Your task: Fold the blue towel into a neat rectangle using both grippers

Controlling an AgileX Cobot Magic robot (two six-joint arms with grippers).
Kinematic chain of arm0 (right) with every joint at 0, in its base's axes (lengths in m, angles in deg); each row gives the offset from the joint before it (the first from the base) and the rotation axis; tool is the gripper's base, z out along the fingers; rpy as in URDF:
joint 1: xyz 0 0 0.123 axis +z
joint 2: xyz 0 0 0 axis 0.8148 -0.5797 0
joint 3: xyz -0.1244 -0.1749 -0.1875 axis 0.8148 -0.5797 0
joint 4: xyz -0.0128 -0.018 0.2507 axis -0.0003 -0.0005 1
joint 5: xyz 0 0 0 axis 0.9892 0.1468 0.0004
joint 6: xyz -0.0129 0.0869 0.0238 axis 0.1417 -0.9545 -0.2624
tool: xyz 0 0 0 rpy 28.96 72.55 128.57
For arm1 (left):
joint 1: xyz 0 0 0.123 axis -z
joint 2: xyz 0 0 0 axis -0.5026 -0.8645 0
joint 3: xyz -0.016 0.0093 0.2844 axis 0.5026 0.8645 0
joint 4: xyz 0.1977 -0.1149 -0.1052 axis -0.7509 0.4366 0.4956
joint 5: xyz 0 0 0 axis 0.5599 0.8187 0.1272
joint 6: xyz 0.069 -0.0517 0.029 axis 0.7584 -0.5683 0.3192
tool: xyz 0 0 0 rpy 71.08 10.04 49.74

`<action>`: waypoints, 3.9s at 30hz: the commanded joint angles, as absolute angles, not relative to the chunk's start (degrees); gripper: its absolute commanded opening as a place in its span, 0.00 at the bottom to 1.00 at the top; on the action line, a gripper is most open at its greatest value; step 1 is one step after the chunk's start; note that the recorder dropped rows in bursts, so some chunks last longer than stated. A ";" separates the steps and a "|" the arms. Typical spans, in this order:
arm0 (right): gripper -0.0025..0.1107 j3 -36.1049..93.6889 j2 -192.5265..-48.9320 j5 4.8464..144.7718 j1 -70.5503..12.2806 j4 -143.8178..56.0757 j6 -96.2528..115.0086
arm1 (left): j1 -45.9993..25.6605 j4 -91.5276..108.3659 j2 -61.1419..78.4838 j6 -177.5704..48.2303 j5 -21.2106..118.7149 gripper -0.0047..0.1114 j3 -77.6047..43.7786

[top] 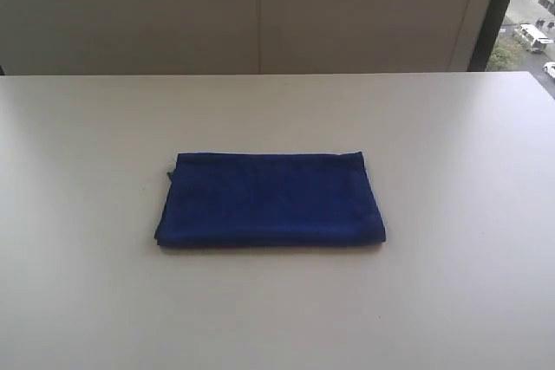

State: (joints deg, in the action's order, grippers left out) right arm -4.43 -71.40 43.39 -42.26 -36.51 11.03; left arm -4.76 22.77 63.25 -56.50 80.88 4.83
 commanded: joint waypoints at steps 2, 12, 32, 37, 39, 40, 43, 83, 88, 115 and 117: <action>0.02 -13.34 -68.08 51.77 -42.65 -34.93 7.96 | -4.91 26.64 64.73 -58.18 73.28 0.04 15.61; 0.02 -26.69 -70.52 65.22 -42.65 -34.50 8.68 | -4.91 34.46 56.16 -56.30 54.76 0.04 35.82; 0.02 -36.10 -71.03 74.13 -42.65 -34.38 8.68 | -4.91 34.57 53.84 -49.69 46.99 0.04 43.78; 0.02 -36.10 -71.03 72.13 -42.65 -34.38 7.79 | -4.91 34.57 53.84 -49.45 46.99 0.04 43.78; 0.02 -36.10 -71.03 72.13 -42.65 -34.38 5.56 | -4.91 34.57 53.84 -49.45 46.99 0.04 43.78; 0.02 -36.10 -71.03 72.13 -42.65 -34.38 5.56 | -4.91 34.57 53.84 -49.45 46.99 0.04 43.78; 0.02 -36.10 -71.03 72.13 -42.65 -34.38 5.56 | -4.91 34.57 53.84 -49.45 46.99 0.04 43.78; 0.02 -36.10 -71.03 72.07 -42.65 -34.38 5.57 | -24.36 14.16 78.48 -49.44 44.27 0.04 43.78; 0.02 -36.10 -71.03 72.07 -42.65 -34.38 5.57 | -24.36 14.29 78.48 -49.44 44.30 0.04 43.78; 0.02 -36.10 -71.03 72.07 -42.65 -34.38 5.57 | -23.76 14.11 78.48 -70.24 63.03 0.04 43.78; 0.02 -36.10 -71.03 72.07 -42.65 -34.38 5.57 | -23.76 13.74 78.48 -67.88 63.03 0.04 43.78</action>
State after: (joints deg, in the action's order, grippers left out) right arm -35.68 -70.88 71.97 -42.26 -34.37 5.80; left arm -24.12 13.55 78.24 -69.07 62.40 43.49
